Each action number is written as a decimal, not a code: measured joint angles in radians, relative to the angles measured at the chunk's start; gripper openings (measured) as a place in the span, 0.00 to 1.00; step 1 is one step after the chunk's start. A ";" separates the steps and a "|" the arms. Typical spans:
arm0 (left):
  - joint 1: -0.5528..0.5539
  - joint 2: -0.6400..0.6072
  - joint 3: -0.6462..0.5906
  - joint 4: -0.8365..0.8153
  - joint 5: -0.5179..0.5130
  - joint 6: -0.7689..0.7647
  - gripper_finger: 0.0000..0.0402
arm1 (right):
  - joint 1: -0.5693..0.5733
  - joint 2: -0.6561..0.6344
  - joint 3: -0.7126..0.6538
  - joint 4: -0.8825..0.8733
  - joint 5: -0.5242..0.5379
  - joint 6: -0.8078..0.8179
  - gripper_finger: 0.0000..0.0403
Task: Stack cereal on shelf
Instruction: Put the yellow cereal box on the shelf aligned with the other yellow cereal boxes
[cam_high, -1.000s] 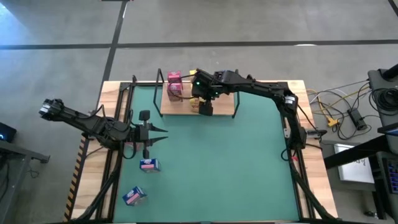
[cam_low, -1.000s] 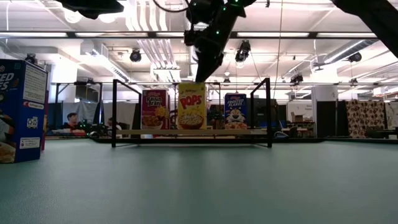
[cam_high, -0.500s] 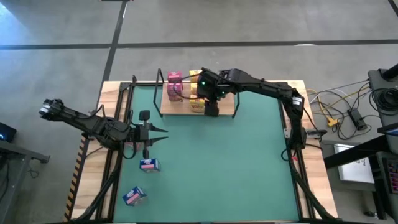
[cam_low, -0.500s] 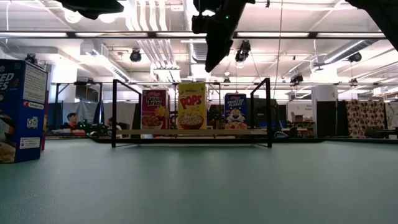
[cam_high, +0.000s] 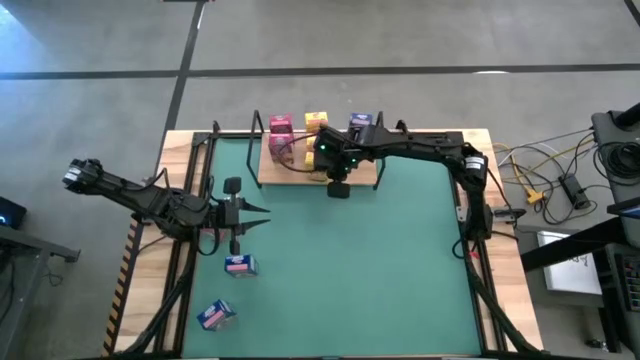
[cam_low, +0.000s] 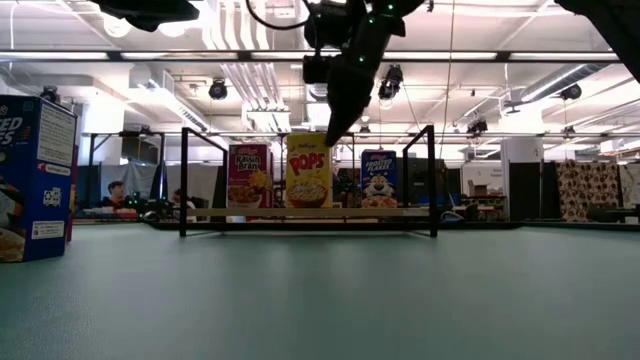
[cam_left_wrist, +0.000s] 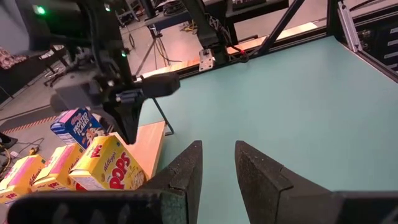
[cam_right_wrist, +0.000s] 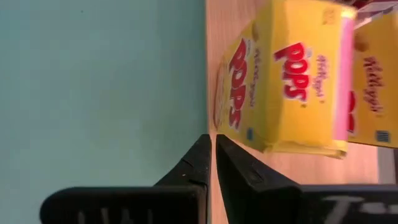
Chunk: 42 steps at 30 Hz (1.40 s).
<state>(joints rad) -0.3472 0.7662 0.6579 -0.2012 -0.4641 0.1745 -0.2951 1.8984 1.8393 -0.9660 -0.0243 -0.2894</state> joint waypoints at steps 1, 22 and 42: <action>0.000 0.000 0.000 0.000 0.000 0.000 0.19 | 0.000 0.000 -0.006 0.004 0.006 0.000 0.03; 0.000 0.000 0.000 0.000 0.000 0.000 0.19 | 0.000 0.000 -0.003 0.007 0.086 0.008 0.03; 0.000 0.000 0.000 0.000 0.000 0.000 0.19 | 0.004 -0.001 -0.009 -0.012 0.104 0.029 0.03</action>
<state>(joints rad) -0.3473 0.7662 0.6579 -0.2016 -0.4637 0.1745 -0.2913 1.8975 1.8301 -0.9776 0.0801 -0.2605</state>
